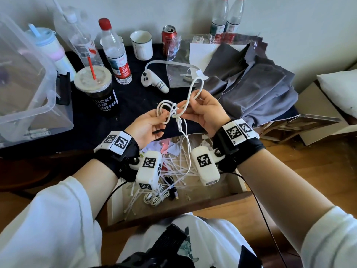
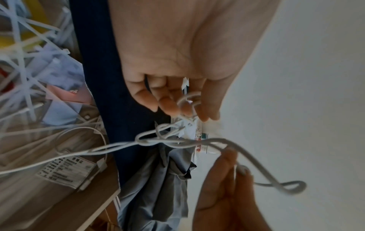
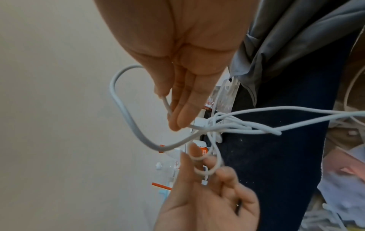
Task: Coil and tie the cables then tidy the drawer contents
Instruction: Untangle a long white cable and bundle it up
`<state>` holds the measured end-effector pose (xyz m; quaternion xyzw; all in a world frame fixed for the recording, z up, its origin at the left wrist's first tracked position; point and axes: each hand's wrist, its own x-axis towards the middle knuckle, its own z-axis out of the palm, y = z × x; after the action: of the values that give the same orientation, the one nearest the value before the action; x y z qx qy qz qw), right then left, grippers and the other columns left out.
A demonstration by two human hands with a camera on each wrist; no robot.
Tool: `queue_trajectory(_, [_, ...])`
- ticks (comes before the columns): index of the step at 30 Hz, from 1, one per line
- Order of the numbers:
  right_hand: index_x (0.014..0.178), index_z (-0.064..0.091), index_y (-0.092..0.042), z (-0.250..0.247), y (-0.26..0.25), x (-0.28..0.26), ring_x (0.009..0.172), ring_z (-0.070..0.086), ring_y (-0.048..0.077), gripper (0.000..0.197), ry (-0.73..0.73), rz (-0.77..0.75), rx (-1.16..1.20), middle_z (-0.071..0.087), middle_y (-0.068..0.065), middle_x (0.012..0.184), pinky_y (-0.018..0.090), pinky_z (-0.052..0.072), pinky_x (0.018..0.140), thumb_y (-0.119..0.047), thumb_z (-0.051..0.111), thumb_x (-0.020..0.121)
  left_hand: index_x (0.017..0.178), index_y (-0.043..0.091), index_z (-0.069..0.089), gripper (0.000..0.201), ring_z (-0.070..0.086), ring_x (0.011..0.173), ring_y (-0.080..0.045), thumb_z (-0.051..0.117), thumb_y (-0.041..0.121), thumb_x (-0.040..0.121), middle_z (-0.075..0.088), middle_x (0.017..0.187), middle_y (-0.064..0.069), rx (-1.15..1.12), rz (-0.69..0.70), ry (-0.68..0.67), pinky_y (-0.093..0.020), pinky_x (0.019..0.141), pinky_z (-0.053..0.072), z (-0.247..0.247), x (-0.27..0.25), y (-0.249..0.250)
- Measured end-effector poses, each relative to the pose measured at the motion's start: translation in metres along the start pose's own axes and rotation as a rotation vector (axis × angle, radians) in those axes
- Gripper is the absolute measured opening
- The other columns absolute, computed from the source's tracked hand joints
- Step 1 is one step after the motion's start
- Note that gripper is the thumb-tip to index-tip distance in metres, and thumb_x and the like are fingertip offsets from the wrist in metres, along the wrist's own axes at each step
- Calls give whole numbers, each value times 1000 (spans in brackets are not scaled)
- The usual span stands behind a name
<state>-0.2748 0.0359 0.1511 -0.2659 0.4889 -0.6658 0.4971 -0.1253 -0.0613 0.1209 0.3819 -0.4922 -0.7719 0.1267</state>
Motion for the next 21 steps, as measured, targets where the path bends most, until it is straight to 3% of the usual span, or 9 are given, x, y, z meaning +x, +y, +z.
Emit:
queue_trajectory(4, [84,45,-6,7,-5,-3,69,70,21,23,-29,3,138,70,15,80,30,58,66,9,32,95,84,24,54,14,55,93,-8,58,13,91,62,95,8,105,-16,-75,-31,82,41,8,2,-1])
queue_trajectory(6, [82,44,-6,11,-7,-2,70,70,21,23,-39,2,203,70,16,81,29,59,68,10,33,94,92,20,55,10,54,112,-11,59,11,91,63,114,5,168,-5,-80,-39,95,39,11,3,-2])
queue_trajectory(8, [80,43,-7,14,-9,-1,70,70,22,21,-38,-12,248,70,17,81,30,59,69,7,36,94,103,13,55,14,54,118,-15,61,13,90,64,121,-1,229,4,-81,-43,100,34,13,2,-3])
queue_trajectory(9, [79,43,-7,15,-10,0,71,70,23,21,-30,-23,258,70,17,81,30,59,69,6,36,94,95,14,54,10,57,115,-17,61,11,89,66,116,-4,246,12,-73,-43,100,33,13,1,-3])
queue_trajectory(12, [84,43,-10,8,-13,2,66,69,20,21,38,-86,198,71,11,75,31,58,68,4,33,97,72,22,31,38,66,99,-18,60,4,89,69,94,-8,247,60,23,-38,98,36,10,3,-4])
queue_trajectory(14, [87,43,-13,-2,-13,4,55,63,15,19,130,-150,67,68,2,65,28,55,59,-5,33,100,71,22,28,41,67,90,-18,59,3,89,69,85,-6,240,82,73,-34,94,39,6,1,-2])
queue_trajectory(16, [83,46,-15,-16,-12,6,47,50,12,22,243,-214,-65,58,-6,54,23,42,48,-11,35,101,71,22,28,39,70,78,-15,54,4,93,71,75,-2,138,90,95,-29,87,42,-4,2,-2])
queue_trajectory(18, [80,51,-15,-30,-12,7,43,38,8,25,326,-261,-169,48,-10,46,22,31,45,-12,37,101,69,21,31,35,72,73,-15,49,10,97,73,71,-1,-10,74,129,-31,87,46,-16,2,-1])
queue_trajectory(21, [80,58,-14,-45,-13,3,36,32,3,26,372,-221,-264,40,-12,39,16,31,39,-9,40,99,71,21,35,30,72,74,-15,46,16,99,73,72,-1,-104,69,187,-34,83,50,-32,3,-1])
